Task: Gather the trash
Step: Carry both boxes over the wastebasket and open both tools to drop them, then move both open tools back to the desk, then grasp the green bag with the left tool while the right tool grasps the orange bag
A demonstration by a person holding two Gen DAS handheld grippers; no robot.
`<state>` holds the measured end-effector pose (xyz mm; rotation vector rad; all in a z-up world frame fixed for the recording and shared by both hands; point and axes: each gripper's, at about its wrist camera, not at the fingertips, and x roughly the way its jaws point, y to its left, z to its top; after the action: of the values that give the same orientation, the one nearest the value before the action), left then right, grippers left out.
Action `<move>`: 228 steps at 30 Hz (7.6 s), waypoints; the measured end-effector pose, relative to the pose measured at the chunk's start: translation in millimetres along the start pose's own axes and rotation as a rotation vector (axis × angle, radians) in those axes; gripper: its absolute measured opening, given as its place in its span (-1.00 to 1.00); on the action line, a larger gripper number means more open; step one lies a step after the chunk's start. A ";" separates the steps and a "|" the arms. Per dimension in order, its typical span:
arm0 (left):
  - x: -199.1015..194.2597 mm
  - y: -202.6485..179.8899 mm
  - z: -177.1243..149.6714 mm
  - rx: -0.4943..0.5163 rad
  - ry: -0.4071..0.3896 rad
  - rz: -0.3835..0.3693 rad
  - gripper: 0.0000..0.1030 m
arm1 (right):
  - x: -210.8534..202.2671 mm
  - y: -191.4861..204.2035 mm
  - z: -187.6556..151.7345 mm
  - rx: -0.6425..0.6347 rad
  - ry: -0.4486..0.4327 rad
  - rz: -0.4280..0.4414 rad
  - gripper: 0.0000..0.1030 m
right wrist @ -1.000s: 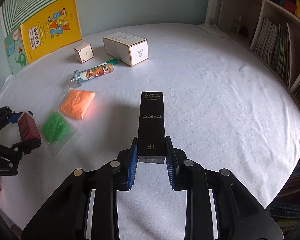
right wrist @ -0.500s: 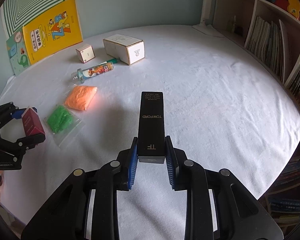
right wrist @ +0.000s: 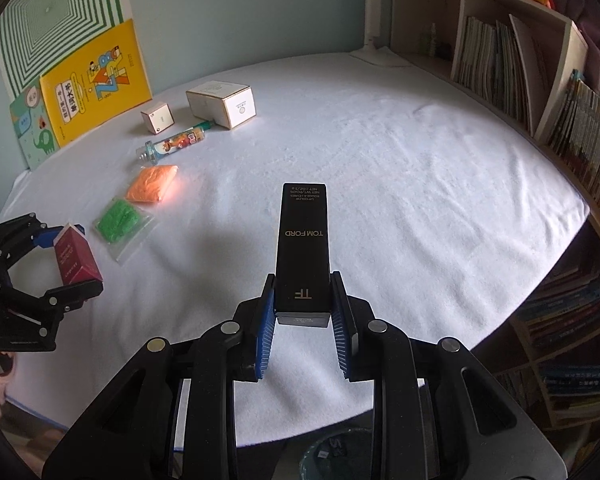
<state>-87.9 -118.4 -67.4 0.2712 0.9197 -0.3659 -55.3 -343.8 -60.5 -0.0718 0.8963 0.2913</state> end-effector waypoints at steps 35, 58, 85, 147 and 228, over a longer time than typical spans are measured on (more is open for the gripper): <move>-18.1 -209.4 -8.1 0.341 -0.027 -0.167 0.32 | -138.3 -105.4 -201.2 0.304 -0.018 -0.184 -0.48; 17.4 -325.7 -50.2 0.558 0.084 -0.271 0.32 | -136.1 -122.9 -318.5 0.478 0.085 -0.169 -0.48; 58.8 -346.6 -80.5 0.617 0.200 -0.301 0.32 | -90.6 -124.3 -338.8 0.516 0.175 -0.092 -0.48; -29.6 -142.8 17.3 0.382 0.047 -0.074 0.87 | -103.7 -54.1 -122.8 0.055 -0.057 0.124 0.73; -13.3 30.1 -0.7 0.052 0.114 -0.092 -0.32 | 27.6 83.3 66.6 -0.553 0.004 0.258 -0.65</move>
<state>-83.1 -88.3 -54.8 0.3004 1.0379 -0.4637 -11.8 -245.8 -35.4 -0.4704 0.8079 0.7754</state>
